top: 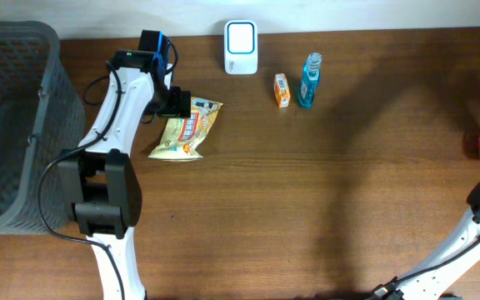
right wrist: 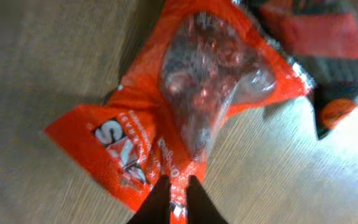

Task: Scan the item barcode
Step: 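Carry the red bag off to the right and drop it, then move the right gripper over the blue mouthwash bottle and grasp it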

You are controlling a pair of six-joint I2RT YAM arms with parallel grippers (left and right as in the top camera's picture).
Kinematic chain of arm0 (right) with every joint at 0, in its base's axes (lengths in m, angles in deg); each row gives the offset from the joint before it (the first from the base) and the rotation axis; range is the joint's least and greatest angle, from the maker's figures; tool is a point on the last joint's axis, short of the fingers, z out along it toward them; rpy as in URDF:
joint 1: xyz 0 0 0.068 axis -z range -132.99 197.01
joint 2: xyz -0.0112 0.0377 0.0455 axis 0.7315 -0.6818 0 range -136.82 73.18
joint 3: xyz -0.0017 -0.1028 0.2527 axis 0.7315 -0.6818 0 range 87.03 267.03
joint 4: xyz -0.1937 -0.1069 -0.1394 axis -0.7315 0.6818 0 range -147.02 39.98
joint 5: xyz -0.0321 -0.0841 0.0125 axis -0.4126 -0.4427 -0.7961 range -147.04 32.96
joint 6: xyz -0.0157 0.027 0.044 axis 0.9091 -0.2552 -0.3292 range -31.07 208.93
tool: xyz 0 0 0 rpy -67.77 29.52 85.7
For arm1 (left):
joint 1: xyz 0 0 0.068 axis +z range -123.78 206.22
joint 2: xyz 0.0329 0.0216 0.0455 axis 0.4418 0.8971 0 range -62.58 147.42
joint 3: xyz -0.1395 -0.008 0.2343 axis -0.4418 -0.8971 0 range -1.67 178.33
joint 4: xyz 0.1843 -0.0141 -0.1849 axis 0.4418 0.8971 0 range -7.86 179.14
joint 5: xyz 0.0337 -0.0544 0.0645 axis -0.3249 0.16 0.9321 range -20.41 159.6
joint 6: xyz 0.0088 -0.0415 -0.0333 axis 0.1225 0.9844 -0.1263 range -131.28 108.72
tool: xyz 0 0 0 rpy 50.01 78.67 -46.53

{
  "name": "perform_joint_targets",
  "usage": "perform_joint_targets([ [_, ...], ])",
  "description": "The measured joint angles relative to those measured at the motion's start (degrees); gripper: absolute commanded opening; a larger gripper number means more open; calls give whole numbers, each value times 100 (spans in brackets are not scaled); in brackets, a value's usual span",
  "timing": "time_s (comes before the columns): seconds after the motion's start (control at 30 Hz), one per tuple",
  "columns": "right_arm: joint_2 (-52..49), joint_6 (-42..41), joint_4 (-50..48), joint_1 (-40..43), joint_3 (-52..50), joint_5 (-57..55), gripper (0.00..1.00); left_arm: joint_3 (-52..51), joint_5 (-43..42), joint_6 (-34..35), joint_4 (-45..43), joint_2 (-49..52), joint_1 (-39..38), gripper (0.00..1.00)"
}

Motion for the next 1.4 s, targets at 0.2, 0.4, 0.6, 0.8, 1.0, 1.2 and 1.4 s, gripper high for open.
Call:
perform_joint_targets([
  [0.2,-15,-11,-756,0,-848,-57,29,0,-2,0,0,0,0,99],
  [0.4,-15,-11,-299,26,-769,-76,28,0,-2,0,0,0,0,99],
  [0.6,72,146,885,13,957,378,38,0,0,0,0,0,0,99],
  [0.8,774,988,1364,-870,2865,2684,88,0,0,0,-2,0,0,99],
  [1.0,763,1539,1488,-2297,2830,3342,90,0,-2,0,2,0,0,99],
  [1.2,597,2068,1331,-3928,2785,2824,94,0,-2,0,0,0,0,99],
  [1.4,313,2184,1056,-4970,2712,1886,94,0,-2,0,0,0,0,99],
])
